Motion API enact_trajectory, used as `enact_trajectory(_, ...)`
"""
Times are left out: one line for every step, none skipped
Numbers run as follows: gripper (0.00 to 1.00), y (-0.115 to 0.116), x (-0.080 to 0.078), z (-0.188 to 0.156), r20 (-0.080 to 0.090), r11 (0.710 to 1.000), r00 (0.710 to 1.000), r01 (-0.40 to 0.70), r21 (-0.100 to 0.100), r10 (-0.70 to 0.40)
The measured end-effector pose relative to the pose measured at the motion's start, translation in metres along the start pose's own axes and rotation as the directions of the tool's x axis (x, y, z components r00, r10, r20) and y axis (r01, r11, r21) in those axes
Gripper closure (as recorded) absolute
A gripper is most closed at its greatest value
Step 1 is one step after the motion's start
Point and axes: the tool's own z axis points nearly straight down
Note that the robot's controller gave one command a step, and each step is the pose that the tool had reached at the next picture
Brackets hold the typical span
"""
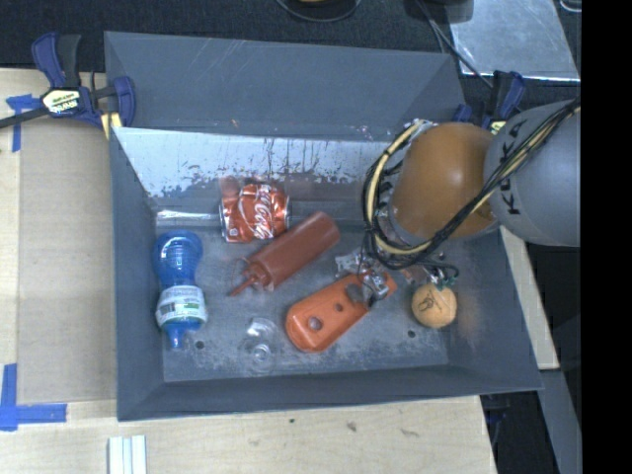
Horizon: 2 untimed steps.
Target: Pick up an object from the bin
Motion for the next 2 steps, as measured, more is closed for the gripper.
enact_trajectory(1.0,0.001,0.001,-0.004,-0.003,1.0,1.0,0.0,-0.002,0.0)
enact_trajectory(1.0,0.001,0.001,-0.021,-0.004,1.0,1.0,-0.001,-0.003,0.001)
